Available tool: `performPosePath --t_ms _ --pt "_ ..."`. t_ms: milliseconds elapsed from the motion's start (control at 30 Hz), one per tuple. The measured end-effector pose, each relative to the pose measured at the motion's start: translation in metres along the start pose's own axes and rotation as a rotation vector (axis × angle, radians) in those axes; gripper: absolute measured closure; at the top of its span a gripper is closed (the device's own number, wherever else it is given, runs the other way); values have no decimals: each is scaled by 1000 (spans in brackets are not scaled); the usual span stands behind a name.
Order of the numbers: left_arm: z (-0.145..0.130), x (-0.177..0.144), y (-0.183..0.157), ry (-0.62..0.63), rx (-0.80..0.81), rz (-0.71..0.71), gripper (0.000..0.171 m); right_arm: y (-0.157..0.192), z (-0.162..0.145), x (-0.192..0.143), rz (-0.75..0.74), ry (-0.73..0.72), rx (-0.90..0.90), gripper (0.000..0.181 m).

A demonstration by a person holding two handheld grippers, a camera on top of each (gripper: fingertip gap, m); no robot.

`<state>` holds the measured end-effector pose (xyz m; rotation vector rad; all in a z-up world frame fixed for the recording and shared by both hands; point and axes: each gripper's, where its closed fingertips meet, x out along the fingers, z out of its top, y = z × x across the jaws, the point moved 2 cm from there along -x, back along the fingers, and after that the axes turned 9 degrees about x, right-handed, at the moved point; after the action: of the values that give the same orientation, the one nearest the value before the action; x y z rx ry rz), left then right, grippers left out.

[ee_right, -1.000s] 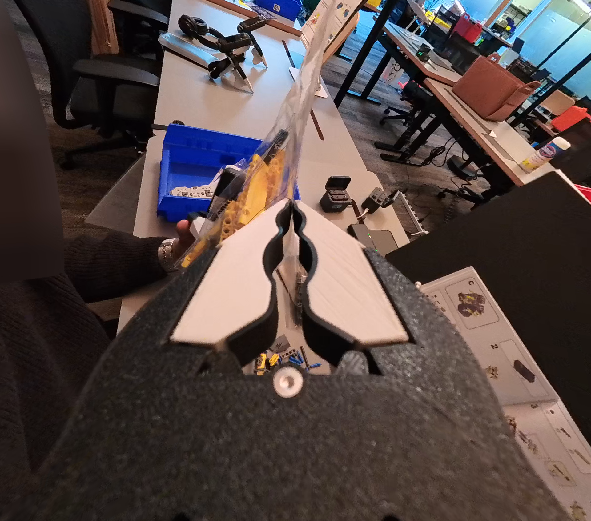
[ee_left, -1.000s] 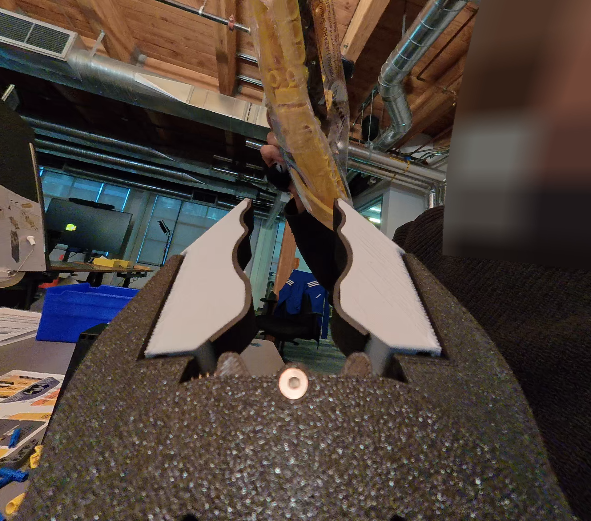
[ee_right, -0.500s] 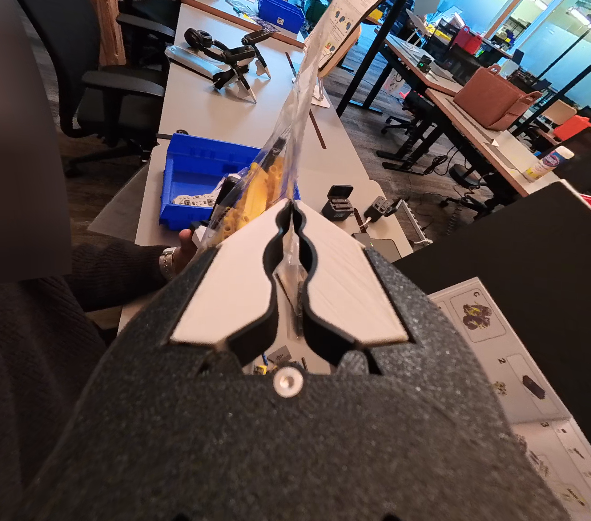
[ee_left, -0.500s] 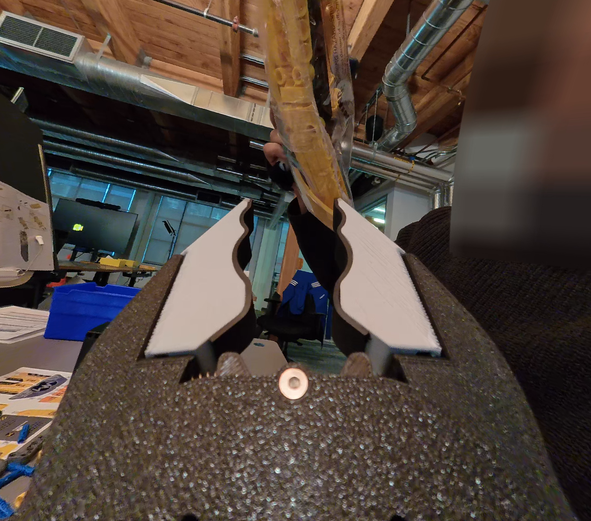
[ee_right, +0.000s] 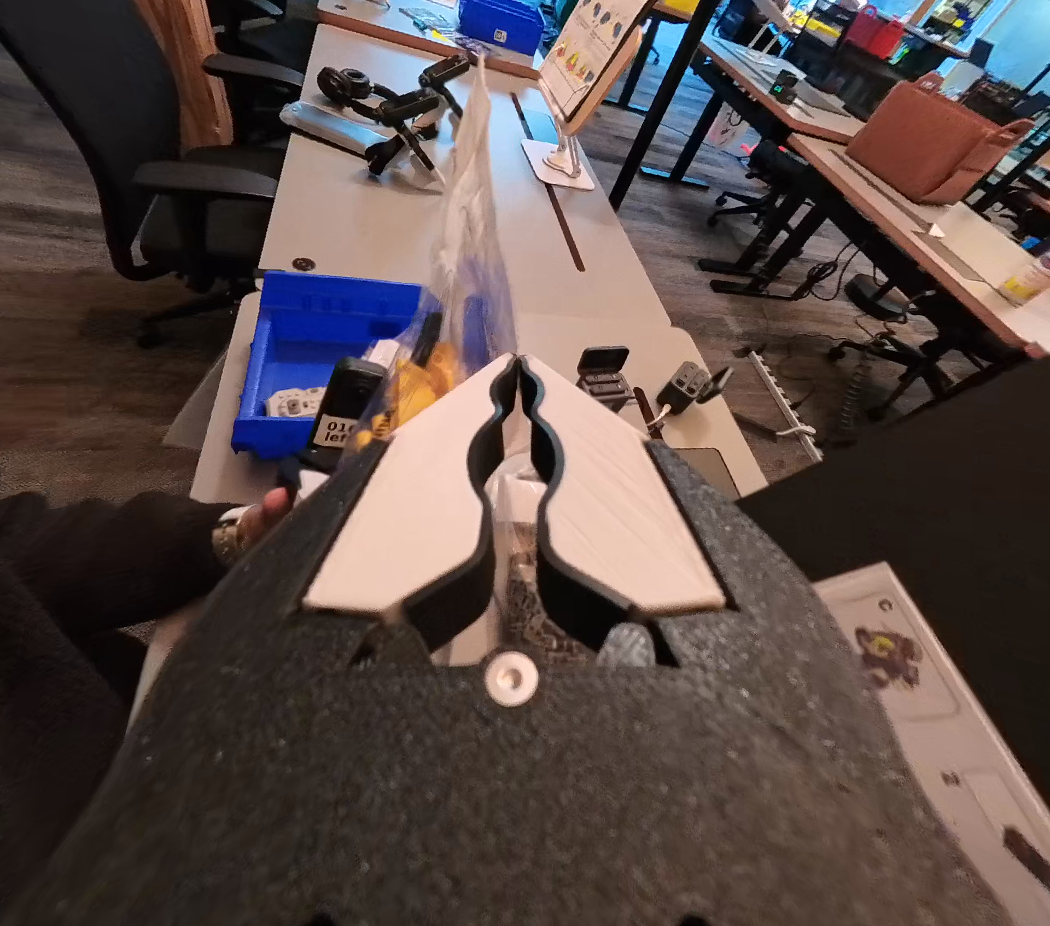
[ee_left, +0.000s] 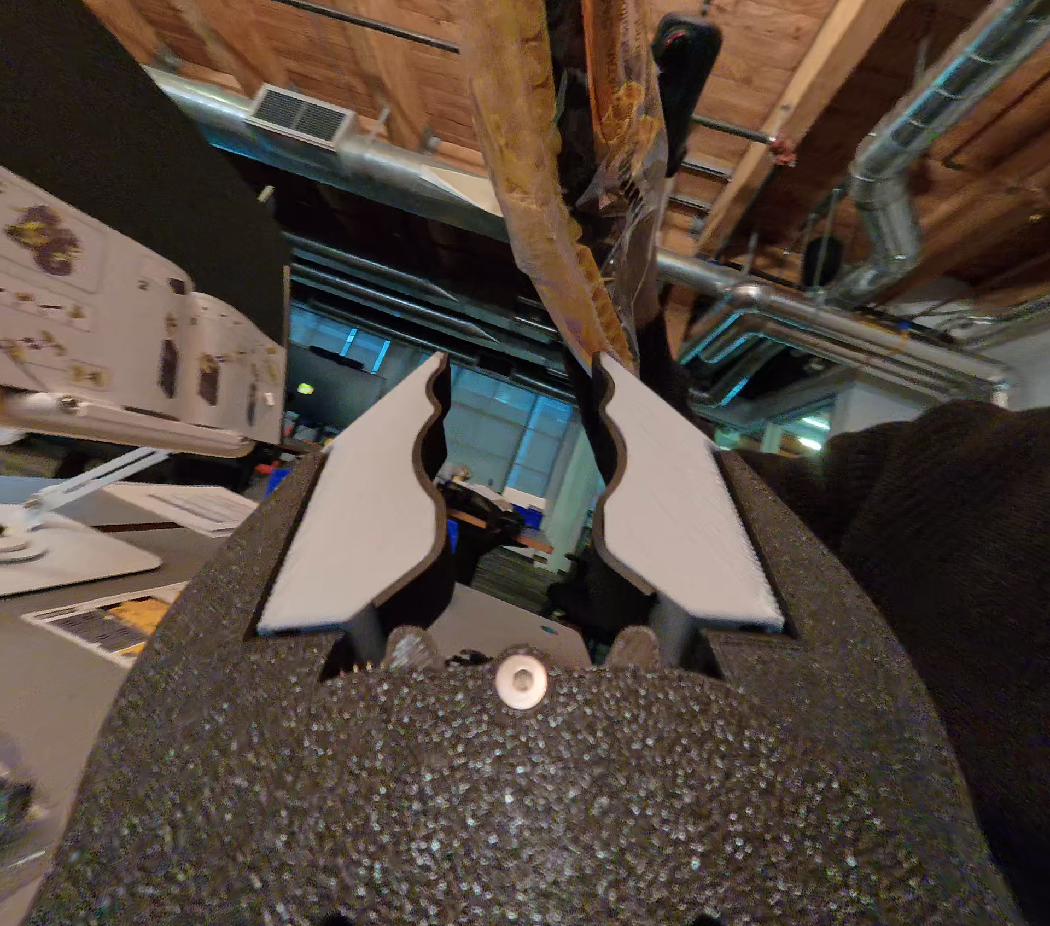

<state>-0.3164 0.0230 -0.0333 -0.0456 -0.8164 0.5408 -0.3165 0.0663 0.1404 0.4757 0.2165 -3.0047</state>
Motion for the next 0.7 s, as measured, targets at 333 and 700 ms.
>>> performPosePath --t_ms 333,700 --pt "11 -23 46 -57 1 300 123 -4 41 106 95 13 -131 181" --pt "-2 -14 43 67 138 348 123 27 -2 257 252 215 -168 181"
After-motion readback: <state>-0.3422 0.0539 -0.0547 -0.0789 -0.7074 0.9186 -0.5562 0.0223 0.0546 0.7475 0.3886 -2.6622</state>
